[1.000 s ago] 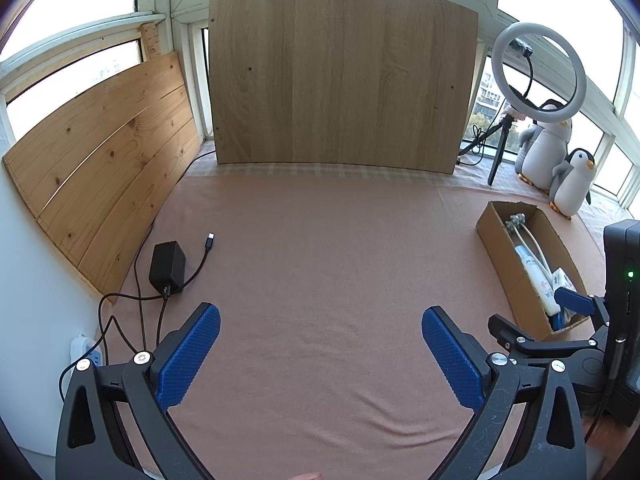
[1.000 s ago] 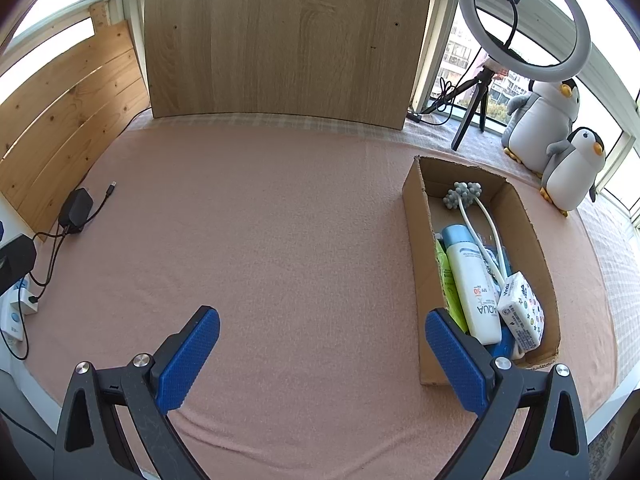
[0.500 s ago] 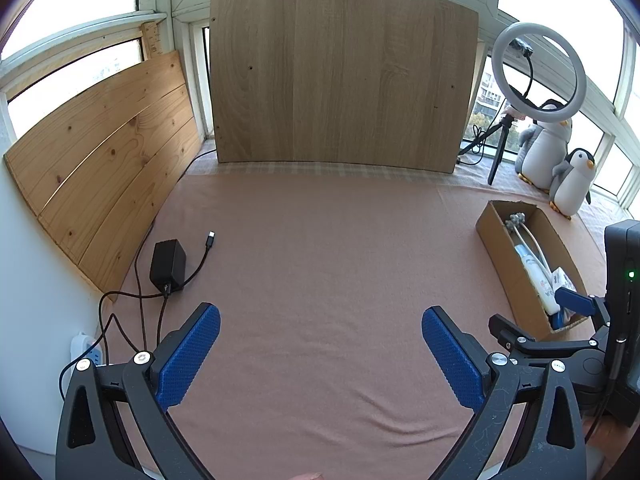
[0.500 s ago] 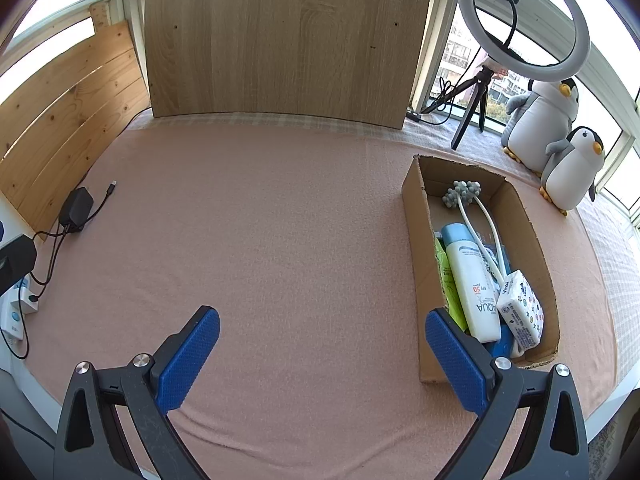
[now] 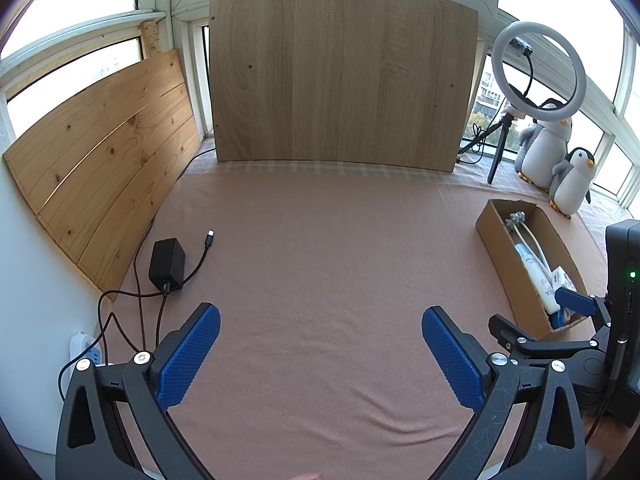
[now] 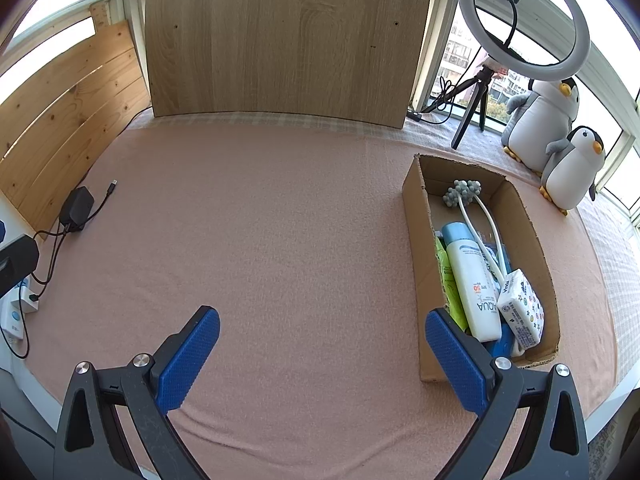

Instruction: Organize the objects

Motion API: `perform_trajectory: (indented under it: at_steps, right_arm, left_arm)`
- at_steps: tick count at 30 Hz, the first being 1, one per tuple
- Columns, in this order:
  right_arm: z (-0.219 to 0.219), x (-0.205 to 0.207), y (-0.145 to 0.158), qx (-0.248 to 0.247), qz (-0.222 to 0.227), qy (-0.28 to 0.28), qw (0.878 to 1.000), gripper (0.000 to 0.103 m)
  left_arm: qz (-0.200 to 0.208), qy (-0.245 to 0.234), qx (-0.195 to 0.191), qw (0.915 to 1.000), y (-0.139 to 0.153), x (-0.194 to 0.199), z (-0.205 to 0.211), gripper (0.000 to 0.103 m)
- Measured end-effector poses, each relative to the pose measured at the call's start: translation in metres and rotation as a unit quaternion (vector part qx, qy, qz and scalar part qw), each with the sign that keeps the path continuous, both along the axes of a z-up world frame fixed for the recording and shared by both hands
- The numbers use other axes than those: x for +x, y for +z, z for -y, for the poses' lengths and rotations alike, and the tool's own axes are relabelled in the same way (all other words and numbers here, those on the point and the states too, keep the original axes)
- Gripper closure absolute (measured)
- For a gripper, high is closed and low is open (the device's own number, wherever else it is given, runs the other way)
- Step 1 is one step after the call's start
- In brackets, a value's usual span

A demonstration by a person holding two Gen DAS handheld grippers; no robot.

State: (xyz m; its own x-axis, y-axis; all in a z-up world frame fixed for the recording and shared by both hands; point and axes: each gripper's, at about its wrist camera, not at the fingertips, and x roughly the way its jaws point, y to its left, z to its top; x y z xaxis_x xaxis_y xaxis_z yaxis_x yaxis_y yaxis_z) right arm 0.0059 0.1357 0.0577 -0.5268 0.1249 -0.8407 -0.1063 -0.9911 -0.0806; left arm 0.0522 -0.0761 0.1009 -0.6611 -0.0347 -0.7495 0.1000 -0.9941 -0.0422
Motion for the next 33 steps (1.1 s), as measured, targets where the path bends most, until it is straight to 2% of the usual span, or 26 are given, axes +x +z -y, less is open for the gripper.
perform_trajectory:
  at_steps: [33]
  right_arm:
    - [0.0002, -0.0018, -0.0055, -0.002, 0.005, -0.003, 1.000, 0.002]
  left_arm:
    - [0.011, -0.004, 0.008, 0.9999, -0.0084, -0.0062, 0.0026, 0.001]
